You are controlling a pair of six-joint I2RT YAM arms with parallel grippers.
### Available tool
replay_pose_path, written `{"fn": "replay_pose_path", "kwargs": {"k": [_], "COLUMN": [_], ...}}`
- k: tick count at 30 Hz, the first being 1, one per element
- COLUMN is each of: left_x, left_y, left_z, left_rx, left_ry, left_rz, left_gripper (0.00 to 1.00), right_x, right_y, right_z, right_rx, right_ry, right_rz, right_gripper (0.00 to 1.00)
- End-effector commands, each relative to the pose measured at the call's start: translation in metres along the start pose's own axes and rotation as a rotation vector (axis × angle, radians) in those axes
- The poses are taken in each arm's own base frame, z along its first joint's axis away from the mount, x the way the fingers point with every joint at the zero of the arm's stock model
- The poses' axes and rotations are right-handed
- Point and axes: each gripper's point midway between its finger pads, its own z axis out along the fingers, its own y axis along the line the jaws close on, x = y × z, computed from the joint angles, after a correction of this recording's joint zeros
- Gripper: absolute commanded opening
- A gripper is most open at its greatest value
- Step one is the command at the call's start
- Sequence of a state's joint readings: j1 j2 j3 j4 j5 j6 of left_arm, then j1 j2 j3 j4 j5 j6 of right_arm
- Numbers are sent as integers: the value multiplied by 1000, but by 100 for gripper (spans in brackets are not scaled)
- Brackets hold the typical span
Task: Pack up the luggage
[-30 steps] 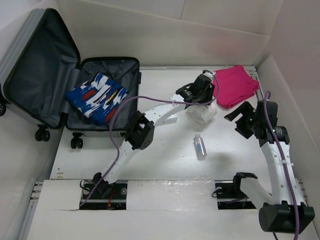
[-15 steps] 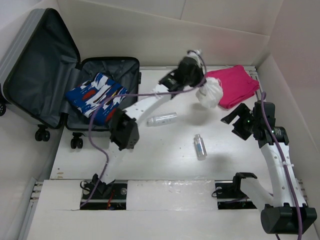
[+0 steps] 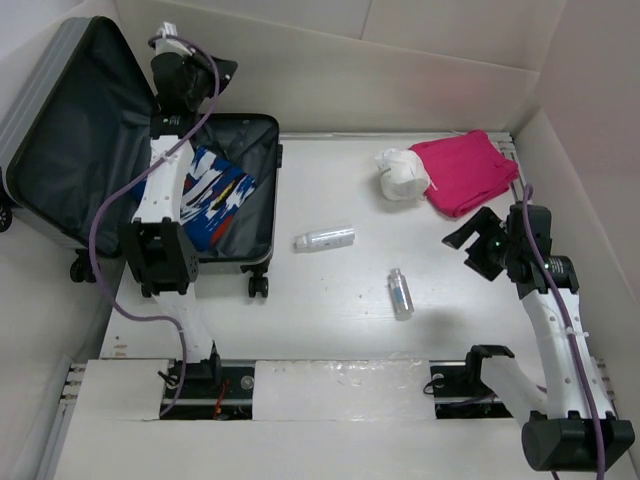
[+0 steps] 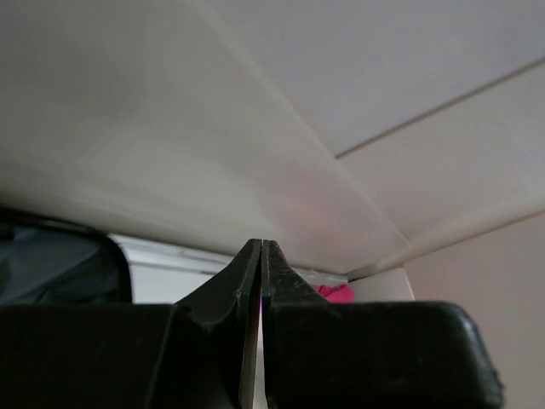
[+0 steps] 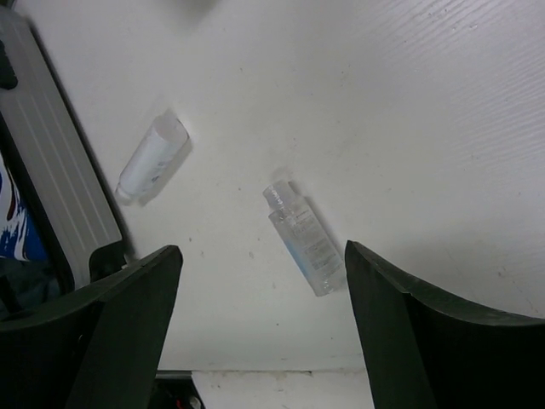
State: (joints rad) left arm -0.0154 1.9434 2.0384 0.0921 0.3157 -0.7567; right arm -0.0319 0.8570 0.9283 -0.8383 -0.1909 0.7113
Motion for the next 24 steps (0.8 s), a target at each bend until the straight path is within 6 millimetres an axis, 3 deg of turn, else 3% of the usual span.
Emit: {"fn": "replay_pose_path", "kwargs": {"k": [1, 2, 4, 6, 8, 9, 10, 11, 12, 13, 14, 15, 17, 19, 20, 21, 22, 23, 24], "left_x": [52, 59, 77, 92, 112, 117, 120, 129, 134, 134, 126, 133, 127, 139, 142, 135, 148, 153, 153], "left_y": [75, 94, 102, 83, 59, 50, 31, 36, 35, 35, 25, 33, 25, 34, 35, 22, 31, 31, 23], "left_z": [18, 20, 18, 18, 13, 12, 7, 2, -2, -7, -17, -28, -38, -50, -56, -64, -72, -78, -85], "left_rx": [-47, -86, -79, -36, -13, 0, 31, 0, -8, -18, -5, -27, -18, -46, -53, -14, -27, -23, -11], "left_ry": [164, 183, 249, 280, 329, 340, 346, 358, 365, 362, 350, 360, 354, 384, 392, 372, 399, 410, 411], "left_rz": [-147, -164, -154, -98, -27, -12, 7, 13, 37, 37, 54, 57, 80, 67, 63, 64, 52, 37, 40], "left_gripper": [0, 0, 0, 0, 0, 0, 0, 3, 15, 22, 29, 42, 50, 52, 52, 52, 52, 52, 52], "right_x": [-8, -11, -20, -31, -33, -51, -54, -60, -64, -84, -86, -102, -119, -129, -149, -138, -137, -148, -141], "right_y": [6, 3, 4, 25, 47, 69, 75, 86, 99, 124, 118, 120, 127, 123, 138, 125, 123, 138, 128], "right_z": [-4, -3, -2, 0, 21, 18, 42, 51, 62, 62, 100, 128, 156, 184, 188, 223, 235, 238, 265], "right_rx": [-18, -2, 3, -59, -88, -101, -64, -59, -47, -73, -7, 65, 103, 154, 135, 176, 192, 157, 183], "right_ry": [-45, -59, -104, -106, -54, -102, -73, -80, -89, -127, -84, -89, -113, -97, -130, -71, -53, -73, -44], "right_rz": [-25, -25, -28, -55, -112, -135, -161, -201, -236, -260, -275, -283, -283, -277, -268, -270, -271, -269, -271], "right_gripper": [83, 83, 83, 84, 89, 89, 91, 95, 95, 97, 98, 98, 98, 98, 98, 98, 98, 98, 98]}}
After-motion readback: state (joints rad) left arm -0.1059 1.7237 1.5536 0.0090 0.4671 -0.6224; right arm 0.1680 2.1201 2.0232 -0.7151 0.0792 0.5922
